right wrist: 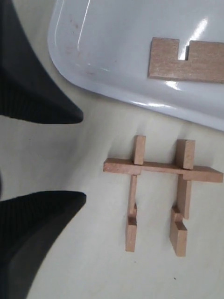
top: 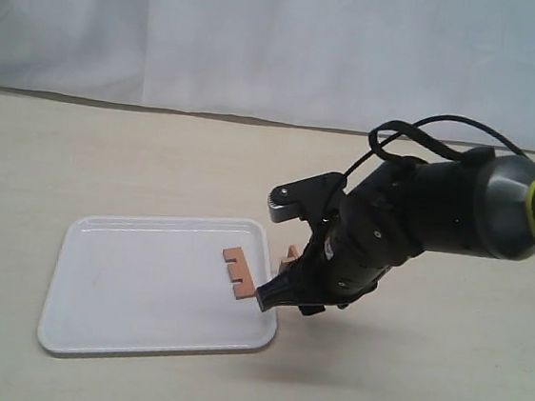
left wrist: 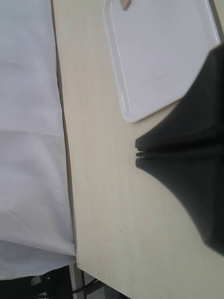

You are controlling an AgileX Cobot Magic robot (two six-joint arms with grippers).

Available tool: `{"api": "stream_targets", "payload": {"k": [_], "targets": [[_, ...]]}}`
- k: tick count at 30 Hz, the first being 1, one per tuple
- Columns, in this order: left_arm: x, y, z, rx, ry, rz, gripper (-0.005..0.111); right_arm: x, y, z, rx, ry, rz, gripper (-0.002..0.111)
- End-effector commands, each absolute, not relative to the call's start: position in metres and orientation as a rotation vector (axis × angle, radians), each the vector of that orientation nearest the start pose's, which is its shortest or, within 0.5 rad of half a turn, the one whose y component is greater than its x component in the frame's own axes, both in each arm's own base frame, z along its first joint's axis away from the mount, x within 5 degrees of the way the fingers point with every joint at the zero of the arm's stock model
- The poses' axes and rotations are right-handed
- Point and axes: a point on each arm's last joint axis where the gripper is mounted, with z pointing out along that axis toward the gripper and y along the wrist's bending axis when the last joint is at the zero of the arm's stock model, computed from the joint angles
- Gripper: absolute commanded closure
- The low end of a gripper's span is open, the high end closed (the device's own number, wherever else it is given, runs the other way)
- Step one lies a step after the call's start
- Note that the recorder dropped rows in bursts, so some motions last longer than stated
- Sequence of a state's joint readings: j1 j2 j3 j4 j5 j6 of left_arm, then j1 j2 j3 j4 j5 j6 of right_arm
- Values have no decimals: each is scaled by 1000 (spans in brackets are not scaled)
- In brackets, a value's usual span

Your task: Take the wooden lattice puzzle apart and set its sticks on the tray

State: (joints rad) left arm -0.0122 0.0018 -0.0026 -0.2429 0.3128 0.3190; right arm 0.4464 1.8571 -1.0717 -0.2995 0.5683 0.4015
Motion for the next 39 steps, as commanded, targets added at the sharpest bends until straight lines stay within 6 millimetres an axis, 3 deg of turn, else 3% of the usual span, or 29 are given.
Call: {"api": "stream_targets", "payload": {"k": [1, 23, 31, 35, 37, 39], "targets": [[54, -7, 186, 136, 1777, -12, 107, 326, 139, 147, -396, 2749, -70, 64], [54, -7, 186, 136, 1777, -12, 107, 335, 134, 145, -285, 2709, -28, 64], [54, -7, 186, 136, 1777, -12, 107, 337, 135, 122, -274, 2760, -40, 64], [54, -7, 186, 136, 1777, -12, 107, 338, 136, 120, -276, 2753, -32, 65], [54, -7, 186, 136, 1777, -12, 107, 338, 135, 120, -283, 2751, -37, 70], [54, -7, 186, 136, 1777, -12, 107, 338, 135, 121, -289, 2749, -40, 83]]}}
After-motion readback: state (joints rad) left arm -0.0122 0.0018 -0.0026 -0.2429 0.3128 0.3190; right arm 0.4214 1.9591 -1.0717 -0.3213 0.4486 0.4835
